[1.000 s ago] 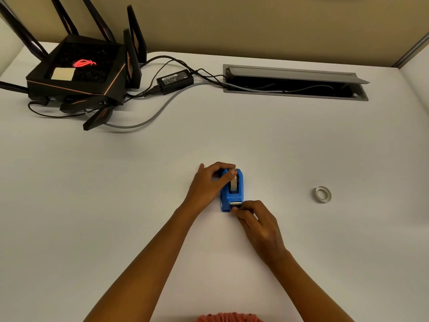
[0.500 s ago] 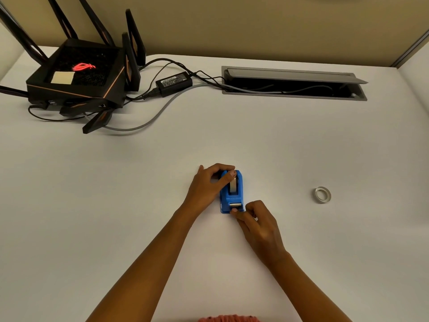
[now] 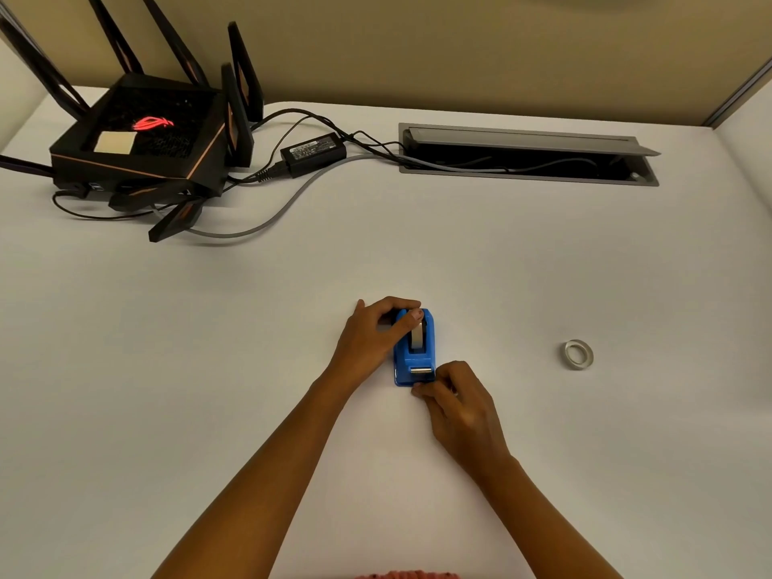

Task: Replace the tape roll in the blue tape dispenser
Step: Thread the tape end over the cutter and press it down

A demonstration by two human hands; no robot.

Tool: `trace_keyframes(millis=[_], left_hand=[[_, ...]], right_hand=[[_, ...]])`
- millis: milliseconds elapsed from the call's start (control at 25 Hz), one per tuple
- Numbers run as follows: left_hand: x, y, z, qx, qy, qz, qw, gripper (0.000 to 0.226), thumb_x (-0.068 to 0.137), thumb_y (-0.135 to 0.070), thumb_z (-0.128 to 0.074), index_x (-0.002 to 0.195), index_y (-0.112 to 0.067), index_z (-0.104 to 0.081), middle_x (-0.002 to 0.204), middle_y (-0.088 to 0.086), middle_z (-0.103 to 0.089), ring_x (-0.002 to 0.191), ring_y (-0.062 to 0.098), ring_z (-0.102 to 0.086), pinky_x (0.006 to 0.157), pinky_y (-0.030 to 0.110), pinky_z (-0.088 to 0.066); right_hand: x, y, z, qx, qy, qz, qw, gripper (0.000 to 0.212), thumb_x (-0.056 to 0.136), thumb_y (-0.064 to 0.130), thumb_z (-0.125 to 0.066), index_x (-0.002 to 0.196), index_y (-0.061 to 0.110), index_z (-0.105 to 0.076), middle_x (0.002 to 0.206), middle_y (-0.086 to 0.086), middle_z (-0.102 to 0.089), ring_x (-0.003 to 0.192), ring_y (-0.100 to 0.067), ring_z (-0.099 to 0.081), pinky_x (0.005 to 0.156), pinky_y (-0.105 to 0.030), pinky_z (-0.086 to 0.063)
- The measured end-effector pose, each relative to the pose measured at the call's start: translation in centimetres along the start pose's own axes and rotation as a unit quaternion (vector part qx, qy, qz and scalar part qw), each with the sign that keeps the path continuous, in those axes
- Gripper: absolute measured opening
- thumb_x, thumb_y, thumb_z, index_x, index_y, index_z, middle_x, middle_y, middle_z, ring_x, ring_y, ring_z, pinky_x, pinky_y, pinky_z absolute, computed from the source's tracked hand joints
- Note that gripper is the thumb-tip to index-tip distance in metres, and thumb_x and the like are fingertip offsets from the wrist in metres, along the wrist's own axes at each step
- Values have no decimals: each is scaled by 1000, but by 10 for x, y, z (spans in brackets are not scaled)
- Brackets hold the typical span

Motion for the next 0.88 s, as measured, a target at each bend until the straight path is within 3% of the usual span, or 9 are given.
trace_keyframes(millis=[120, 240, 400, 520, 720, 880], left_hand=[[0, 0, 0, -2, 2, -1, 1000, 26, 85, -44, -55, 106, -31, -63, 106, -15, -64, 105, 7, -58, 108, 25, -9], [0, 0, 0, -5, 6, 2, 1000, 23, 84, -45, -56, 103, -34, -63, 103, -16, -64, 103, 6, -57, 106, 23, -10], [1, 0, 1, -3, 7, 1, 1000, 19, 84, -46, -56, 100, -39, -62, 99, -20, -62, 102, 6, -56, 104, 22, -19], [1, 0, 0, 0, 6, -3, 1000, 20, 84, -45, -56, 101, -37, -62, 99, -20, -62, 100, 4, -55, 108, 31, -23], [0, -1, 1, 1, 4, 3, 1000, 24, 85, -44, -55, 105, -33, -62, 105, -15, -63, 107, 9, -54, 109, 33, -28], [1, -1, 1, 8, 2, 1, 1000, 25, 86, -42, -55, 107, -30, -62, 104, -14, -62, 101, 5, -53, 113, 43, -28]], right_hand=[[0, 0, 1, 11, 29, -13, 999, 10, 68, 7, -80, 74, 4, -71, 72, -13, -65, 59, -23, -58, 50, -24, -48], [-2, -2, 6, 39, 26, -22, 999, 8, 74, 6, -74, 79, 4, -68, 76, -12, -62, 68, -18, -55, 58, -21, -47], [9, -6, 11, 131, 12, -158, 979, 35, 73, 28, -73, 95, 17, -47, 94, 4, -47, 81, 1, -38, 72, -4, -38], [17, -8, 5, 143, 31, -191, 971, 50, 69, 31, -80, 101, 19, -43, 103, 9, -40, 87, -3, -41, 72, -9, -36], [15, -8, -3, 165, 33, -244, 955, 55, 68, 31, -81, 105, 17, -43, 102, 8, -39, 87, -4, -42, 73, -12, -37], [16, -5, -4, 161, 31, -253, 953, 56, 68, 30, -80, 108, 15, -45, 105, 10, -38, 94, 0, -37, 79, -6, -34]])
Point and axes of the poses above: each hand's wrist, its own x-axis towards the middle knuckle, its own z-axis out of the back of the hand, y = z × x, the point moved 1 cm from there along x, towards the middle knuckle
